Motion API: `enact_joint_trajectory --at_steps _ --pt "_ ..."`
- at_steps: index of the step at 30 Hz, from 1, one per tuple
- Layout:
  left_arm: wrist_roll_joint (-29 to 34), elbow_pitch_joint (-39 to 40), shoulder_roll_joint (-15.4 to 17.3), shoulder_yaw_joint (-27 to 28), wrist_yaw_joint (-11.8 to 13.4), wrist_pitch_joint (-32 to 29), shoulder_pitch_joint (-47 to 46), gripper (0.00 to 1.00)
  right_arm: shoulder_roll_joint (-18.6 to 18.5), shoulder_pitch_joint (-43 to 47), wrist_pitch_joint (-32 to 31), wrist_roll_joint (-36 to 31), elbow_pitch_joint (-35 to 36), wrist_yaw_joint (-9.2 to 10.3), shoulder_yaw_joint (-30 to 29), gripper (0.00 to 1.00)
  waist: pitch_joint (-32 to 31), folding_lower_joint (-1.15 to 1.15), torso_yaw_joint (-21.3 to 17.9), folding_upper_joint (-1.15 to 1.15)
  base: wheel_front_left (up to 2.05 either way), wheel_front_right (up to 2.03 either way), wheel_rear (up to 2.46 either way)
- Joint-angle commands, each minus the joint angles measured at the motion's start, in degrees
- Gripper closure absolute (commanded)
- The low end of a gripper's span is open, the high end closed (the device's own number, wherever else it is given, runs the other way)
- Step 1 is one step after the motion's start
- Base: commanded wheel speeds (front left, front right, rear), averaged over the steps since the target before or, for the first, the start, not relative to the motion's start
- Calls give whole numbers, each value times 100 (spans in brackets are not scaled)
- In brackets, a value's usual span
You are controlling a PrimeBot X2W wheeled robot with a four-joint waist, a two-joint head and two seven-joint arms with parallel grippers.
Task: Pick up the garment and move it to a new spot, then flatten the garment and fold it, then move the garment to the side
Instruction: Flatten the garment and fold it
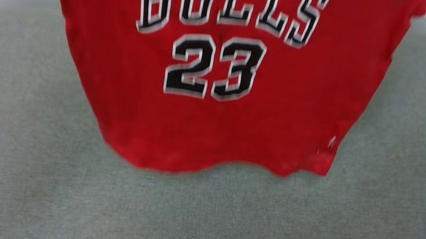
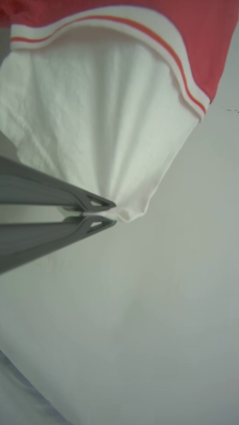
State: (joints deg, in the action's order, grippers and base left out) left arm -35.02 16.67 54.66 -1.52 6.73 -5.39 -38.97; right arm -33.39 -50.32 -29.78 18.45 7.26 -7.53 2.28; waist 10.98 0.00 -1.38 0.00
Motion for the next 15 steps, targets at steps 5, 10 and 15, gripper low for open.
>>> enact_joint_trajectory --at_steps 5,10,15 --pt "66 -662 -116 -334 -281 55 -1360 100 92 -1025 171 -165 -572 8 149 100 1090 0 -34 0 0 0 0" --pt "346 -1650 -429 -741 -528 229 -2951 100 189 -2154 434 -423 -1287 9 245 100 1768 0 -1 0 0 0 0" --pt "663 -2696 -850 -1126 -745 510 -4342 100 401 -3252 826 -816 -2063 10 206 100 2337 0 49 0 0 0 0"
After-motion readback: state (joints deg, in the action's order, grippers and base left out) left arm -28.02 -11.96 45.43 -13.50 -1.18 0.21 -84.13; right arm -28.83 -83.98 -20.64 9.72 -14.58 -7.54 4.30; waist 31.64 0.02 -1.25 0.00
